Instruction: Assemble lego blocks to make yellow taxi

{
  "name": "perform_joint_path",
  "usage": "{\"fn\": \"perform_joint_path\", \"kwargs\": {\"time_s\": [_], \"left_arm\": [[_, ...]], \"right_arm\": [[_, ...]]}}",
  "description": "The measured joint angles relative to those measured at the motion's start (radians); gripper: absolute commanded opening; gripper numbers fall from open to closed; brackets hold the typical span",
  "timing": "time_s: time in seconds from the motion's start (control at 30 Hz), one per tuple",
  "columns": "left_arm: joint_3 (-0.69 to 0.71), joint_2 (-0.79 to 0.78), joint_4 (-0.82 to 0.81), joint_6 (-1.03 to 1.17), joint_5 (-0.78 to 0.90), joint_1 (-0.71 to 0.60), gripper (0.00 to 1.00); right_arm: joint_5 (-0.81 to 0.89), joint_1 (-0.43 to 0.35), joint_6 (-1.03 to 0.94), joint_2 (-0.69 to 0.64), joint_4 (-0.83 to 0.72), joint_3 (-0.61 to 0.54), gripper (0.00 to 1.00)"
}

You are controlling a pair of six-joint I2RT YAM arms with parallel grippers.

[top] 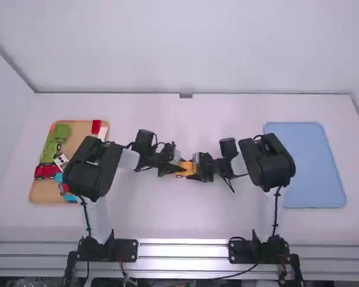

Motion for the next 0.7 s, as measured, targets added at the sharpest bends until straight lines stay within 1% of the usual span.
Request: {"fn": "perform_joint_path", "kwargs": {"time_s": [0.27,0.33,0.43,0.5,0.53,0.57,0.6,0.63,0.7], "left_arm": [[0.015,-0.047,-0.099,0.024,-0.134,-0.044,0.02],[0.015,-0.053,-0.105,0.023,-0.166,-0.057,0.05],[0.023,-0.054,-0.091,0.019,-0.179,-0.066,0.18],[0.023,-0.053,-0.082,0.018,-0.171,-0.066,0.22],[0.023,-0.050,-0.073,0.017,-0.162,-0.063,0.36],[0.023,-0.048,-0.070,0.017,-0.158,-0.063,0.37],[0.023,-0.044,-0.063,0.016,-0.153,-0.060,0.42],[0.022,-0.027,-0.054,0.011,-0.155,-0.060,0.43],[0.015,0.000,-0.026,0.010,-0.122,-0.056,0.48]], "right_arm": [[-0.004,-0.008,-0.006,0.000,-0.002,0.000,0.43],[-0.005,-0.014,-0.008,0.000,-0.003,0.000,0.43],[-0.005,-0.021,-0.009,0.000,-0.003,-0.001,0.43],[-0.005,-0.022,-0.009,0.000,-0.003,-0.001,0.43],[-0.005,-0.023,-0.010,0.000,-0.003,-0.001,0.43],[-0.005,-0.023,-0.009,0.000,-0.003,-0.001,0.43],[-0.004,-0.023,-0.009,0.000,-0.003,-0.001,0.43],[0.003,-0.018,-0.006,0.000,0.000,0.001,0.43],[0.006,-0.006,0.000,0.000,0.002,0.001,0.43]]}}
